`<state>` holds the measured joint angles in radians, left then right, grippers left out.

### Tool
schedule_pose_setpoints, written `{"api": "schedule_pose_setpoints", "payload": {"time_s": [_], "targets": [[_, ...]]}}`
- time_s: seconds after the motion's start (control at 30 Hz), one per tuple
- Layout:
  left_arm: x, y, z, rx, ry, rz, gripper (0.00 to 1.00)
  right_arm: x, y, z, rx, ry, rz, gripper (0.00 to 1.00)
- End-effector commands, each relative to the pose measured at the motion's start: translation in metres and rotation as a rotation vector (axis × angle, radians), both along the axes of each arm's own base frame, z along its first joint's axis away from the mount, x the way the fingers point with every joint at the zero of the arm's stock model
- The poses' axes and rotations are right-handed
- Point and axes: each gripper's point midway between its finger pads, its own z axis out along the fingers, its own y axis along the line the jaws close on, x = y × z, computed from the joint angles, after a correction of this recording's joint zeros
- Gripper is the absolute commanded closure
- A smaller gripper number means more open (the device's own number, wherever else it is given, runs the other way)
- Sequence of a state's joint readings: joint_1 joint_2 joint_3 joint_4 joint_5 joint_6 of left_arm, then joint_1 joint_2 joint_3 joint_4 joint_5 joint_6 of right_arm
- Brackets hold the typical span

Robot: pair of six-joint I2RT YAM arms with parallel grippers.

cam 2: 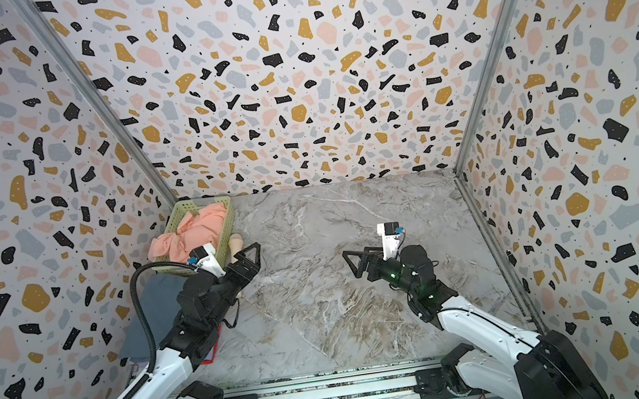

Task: Fold and stack the t-shirts
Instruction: 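Grasp the pink t-shirt in the green basket with left gripper while right arm rises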

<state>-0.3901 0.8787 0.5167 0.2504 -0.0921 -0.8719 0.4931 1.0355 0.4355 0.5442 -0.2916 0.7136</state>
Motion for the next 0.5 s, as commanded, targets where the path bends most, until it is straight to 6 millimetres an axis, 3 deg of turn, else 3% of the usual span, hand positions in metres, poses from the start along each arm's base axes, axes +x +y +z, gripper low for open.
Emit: {"api": "schedule_pose_setpoints", "payload": {"time_s": [0.0,0.1,0.2,0.4,0.47], "targets": [[0.024,0.041,0.018,0.269,0.009,0.227,0.0,0.017,-0.017,0.023,-0.051,-0.05,-0.12,0.01],[0.05,0.068,0.024,0.546,0.091,0.347,0.0,0.03,-0.037,0.029,-0.191,-0.093,-0.232,0.01],[0.079,0.109,0.01,0.728,0.246,0.479,0.0,0.037,-0.061,0.035,-0.312,-0.117,-0.346,0.01],[0.134,0.195,-0.042,0.695,0.461,0.571,0.02,0.027,-0.09,0.049,-0.36,-0.158,-0.462,0.01],[0.153,0.214,-0.058,0.65,0.488,0.564,0.03,0.021,-0.097,0.047,-0.355,-0.157,-0.482,0.01]]}}
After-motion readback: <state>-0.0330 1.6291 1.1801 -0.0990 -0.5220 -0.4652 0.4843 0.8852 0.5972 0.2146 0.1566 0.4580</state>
